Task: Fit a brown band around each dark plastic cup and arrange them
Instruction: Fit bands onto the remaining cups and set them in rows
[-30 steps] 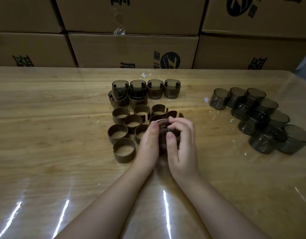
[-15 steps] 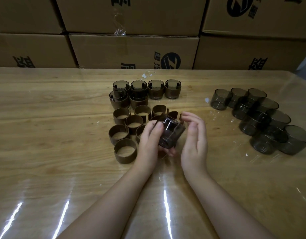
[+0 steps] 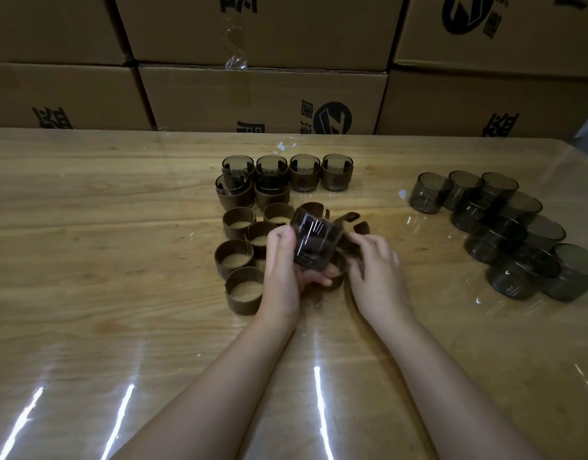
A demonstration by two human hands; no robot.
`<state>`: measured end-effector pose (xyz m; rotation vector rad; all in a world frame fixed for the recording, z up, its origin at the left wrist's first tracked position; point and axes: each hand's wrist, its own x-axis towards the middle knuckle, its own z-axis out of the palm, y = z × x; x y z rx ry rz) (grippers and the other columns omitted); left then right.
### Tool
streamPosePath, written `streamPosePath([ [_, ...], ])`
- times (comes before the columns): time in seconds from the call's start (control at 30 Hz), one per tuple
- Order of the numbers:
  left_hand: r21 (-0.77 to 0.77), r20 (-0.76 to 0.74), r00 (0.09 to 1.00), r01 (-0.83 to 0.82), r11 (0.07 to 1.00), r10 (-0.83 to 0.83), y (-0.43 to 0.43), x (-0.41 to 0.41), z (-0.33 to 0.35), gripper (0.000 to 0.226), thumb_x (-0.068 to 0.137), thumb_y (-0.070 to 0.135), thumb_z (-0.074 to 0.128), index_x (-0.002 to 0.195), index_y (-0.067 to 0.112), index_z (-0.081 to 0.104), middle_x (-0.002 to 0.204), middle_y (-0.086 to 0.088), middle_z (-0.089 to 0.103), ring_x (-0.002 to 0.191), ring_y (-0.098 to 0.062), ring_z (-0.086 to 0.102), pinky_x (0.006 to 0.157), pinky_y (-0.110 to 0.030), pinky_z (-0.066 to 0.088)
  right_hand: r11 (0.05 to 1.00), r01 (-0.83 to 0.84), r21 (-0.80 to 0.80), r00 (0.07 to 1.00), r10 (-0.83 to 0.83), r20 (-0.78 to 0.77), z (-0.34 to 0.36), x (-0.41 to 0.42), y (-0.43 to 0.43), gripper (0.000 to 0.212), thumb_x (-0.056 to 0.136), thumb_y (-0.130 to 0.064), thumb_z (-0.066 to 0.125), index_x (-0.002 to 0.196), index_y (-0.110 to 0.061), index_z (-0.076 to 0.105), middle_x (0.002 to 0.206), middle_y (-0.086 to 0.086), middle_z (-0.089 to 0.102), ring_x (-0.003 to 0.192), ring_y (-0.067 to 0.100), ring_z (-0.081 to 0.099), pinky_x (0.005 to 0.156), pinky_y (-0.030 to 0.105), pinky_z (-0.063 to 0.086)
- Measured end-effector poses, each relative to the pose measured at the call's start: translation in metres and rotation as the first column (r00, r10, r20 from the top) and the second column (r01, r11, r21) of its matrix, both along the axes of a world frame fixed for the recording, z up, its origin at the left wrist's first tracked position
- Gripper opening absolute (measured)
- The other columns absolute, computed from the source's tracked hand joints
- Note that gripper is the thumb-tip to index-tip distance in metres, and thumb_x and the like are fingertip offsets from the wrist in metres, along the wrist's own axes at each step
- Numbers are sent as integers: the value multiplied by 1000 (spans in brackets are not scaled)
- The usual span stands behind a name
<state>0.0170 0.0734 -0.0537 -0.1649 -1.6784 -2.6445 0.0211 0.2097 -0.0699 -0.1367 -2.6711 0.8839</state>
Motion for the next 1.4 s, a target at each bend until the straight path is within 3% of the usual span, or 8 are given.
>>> streamPosePath([
  [0.17,-256,-250,965,-140,956,74,4,10,0,69,76,25,72,133,35,33,128,-8,50,113,-12,60,92,-26,52,994,83,70,995,-86,43,-4,-4,3,22,95,-25,55,111,-13,65,125,-2,52,112,20,42,84,24,32],
  [0.27,-372,-334,939,-214,903,85,7,14,3,74,69,15,76,127,39,37,128,-10,43,114,-7,56,93,-19,47,993,96,-68,994,-98,-39,-5,-4,5,21,95,-24,56,106,-10,68,124,0,55,112,22,45,83,25,33],
  [0.57,-486,-524,838,-441,755,153,8,16,-1,73,68,38,71,130,41,34,123,11,49,122,-16,49,101,-44,45,875,-39,-482,961,-100,-259,4,2,-2,13,100,-23,46,91,-32,49,88,-9,59,77,-2,54,62,6,41],
  [0.73,-467,-501,853,-411,783,149,5,9,-7,80,68,26,74,135,38,32,124,8,36,120,2,42,98,-17,44,807,-171,-565,910,-90,-405,12,10,-8,20,100,-37,36,86,-33,50,80,-23,61,74,-6,56,66,6,41],
  [0.9,-477,-503,845,-446,758,180,8,7,-7,69,72,26,76,132,9,47,117,5,38,109,19,41,86,0,37,824,-285,-489,869,7,-495,15,14,-16,24,98,-34,33,85,-27,52,91,-14,48,81,-10,49,71,3,37],
  [1.03,-474,-478,869,-377,796,128,8,7,-3,66,79,36,66,137,17,40,123,1,42,110,18,44,81,1,39,904,-256,-343,830,24,-557,11,14,-16,30,97,-25,38,89,-3,58,107,-7,43,99,-12,46,83,3,35],
  [1.2,-357,-417,908,-208,911,44,4,10,-2,58,78,39,59,133,35,41,131,-5,50,120,-8,53,96,-23,46,957,-242,-161,765,86,-638,10,16,-13,28,98,-24,41,89,-1,55,117,6,37,111,-9,39,92,6,34],
  [1.4,-178,-307,946,-168,970,107,-1,6,-2,47,69,50,55,110,28,47,110,-5,55,98,-19,58,73,-26,50,932,-359,59,689,307,-657,16,22,-18,25,100,-30,42,88,-10,53,121,8,37,120,16,45,103,17,36],
])
